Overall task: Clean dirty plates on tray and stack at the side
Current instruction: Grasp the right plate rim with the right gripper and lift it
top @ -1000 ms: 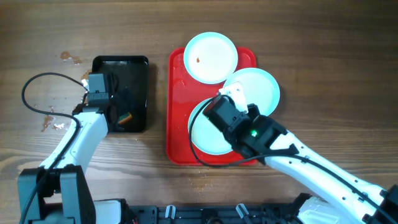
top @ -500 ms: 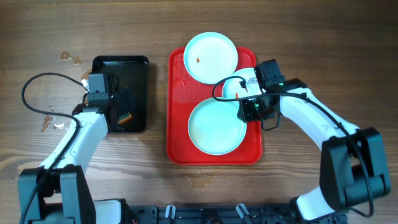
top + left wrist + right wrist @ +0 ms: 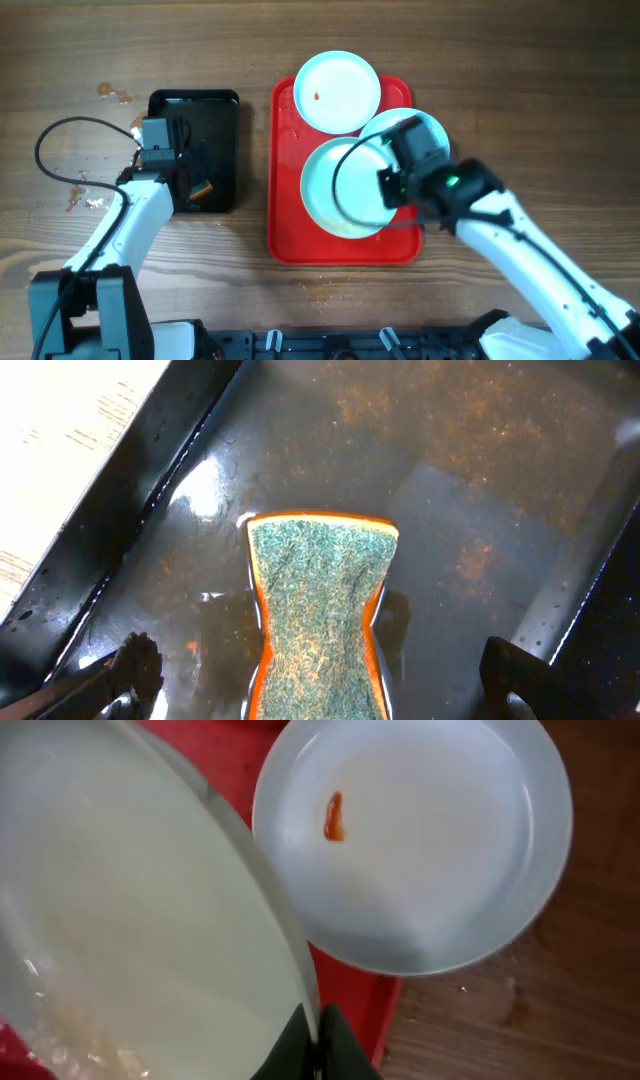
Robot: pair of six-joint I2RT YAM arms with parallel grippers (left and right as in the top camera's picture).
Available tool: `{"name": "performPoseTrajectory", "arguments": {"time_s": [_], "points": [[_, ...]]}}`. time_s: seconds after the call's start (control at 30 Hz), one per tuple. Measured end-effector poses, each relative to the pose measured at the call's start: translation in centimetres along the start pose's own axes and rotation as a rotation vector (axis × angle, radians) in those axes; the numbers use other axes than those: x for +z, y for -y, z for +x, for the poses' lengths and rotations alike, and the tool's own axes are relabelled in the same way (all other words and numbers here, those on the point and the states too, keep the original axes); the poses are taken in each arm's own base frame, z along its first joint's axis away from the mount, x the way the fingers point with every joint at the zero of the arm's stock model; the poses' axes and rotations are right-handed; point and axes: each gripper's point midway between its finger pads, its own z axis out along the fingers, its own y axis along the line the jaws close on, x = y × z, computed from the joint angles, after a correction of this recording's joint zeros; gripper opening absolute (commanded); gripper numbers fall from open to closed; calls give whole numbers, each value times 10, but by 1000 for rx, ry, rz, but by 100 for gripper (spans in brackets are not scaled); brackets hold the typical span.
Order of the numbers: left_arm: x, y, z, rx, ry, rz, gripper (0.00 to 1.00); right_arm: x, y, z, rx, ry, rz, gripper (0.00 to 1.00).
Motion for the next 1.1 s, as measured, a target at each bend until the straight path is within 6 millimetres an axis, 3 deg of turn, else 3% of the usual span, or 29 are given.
{"name": "performPoseTrajectory", "arguments": {"time_s": [0.1,0.3,0.47,0.8,1.1], "points": [[0,0,0,0,0,0,100,-15,-13,6,-87,76,174,4],[0,0,0,0,0,0,100,-48,-30,-7,-191,303,365,4],[0,0,0,0,0,-1,100,-60,-19,-20,-176,386,462,4],[0,0,0,0,0,0,100,-76,-18,-47,-208,504,544,4],[0,0,0,0,0,0,100,-79,-18,-51,-216,521,555,5]]}}
